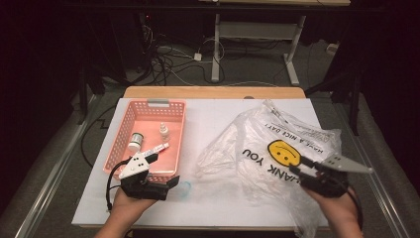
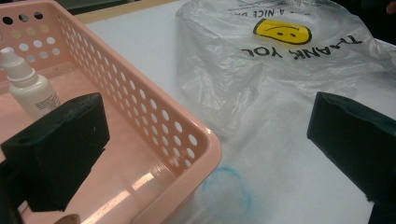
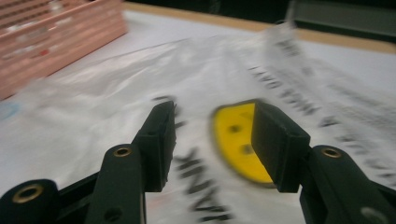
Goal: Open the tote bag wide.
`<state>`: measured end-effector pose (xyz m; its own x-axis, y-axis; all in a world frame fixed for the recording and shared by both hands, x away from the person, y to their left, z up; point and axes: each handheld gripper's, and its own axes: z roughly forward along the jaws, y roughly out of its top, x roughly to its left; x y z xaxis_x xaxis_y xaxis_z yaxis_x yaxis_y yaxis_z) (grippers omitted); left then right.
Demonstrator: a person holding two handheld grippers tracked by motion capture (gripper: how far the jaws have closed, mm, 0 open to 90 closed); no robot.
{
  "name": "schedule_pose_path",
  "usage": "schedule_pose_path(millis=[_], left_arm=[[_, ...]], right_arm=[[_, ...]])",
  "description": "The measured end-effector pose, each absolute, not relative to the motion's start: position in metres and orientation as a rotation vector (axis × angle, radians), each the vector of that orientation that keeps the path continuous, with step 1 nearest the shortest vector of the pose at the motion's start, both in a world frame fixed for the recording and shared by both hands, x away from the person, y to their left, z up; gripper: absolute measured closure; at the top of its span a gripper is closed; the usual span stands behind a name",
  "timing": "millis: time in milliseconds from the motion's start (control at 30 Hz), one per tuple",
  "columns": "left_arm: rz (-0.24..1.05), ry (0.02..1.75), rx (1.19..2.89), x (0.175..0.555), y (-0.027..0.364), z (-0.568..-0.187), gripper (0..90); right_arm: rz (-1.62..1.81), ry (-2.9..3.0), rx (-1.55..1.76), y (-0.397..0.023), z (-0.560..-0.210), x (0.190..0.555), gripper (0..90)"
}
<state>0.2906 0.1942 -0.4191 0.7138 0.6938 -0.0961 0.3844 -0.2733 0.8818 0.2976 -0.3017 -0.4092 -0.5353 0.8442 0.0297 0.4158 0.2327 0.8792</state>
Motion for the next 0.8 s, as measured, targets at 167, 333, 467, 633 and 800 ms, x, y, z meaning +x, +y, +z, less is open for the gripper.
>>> schedule_pose_path(millis=[167,333,467,633,800], left_arm=[[0.379,0.833,1.902,0.291,0.195,-0.420,0.0],[0.380,0.830,1.906,0.291,0.194,-0.420,0.0],[0.379,0.827,1.909,0.291,0.193,-0.420,0.0],[0.378,0.824,1.912,0.291,0.193,-0.421,0.0],[0.379,0.827,1.908,0.290,0.194,-0.420,0.0]], right_arm=[[1.197,2.230,1.066,-0.258,-0.430,0.280,51.0],[1.154,2.326,1.023,-0.233,-0.441,0.276,49.5],[1.105,2.413,0.992,-0.213,-0.450,0.280,45.3],[0.986,2.479,1.001,-0.200,-0.468,0.288,37.7],[0.930,2.444,1.026,-0.203,-0.474,0.286,59.9]])
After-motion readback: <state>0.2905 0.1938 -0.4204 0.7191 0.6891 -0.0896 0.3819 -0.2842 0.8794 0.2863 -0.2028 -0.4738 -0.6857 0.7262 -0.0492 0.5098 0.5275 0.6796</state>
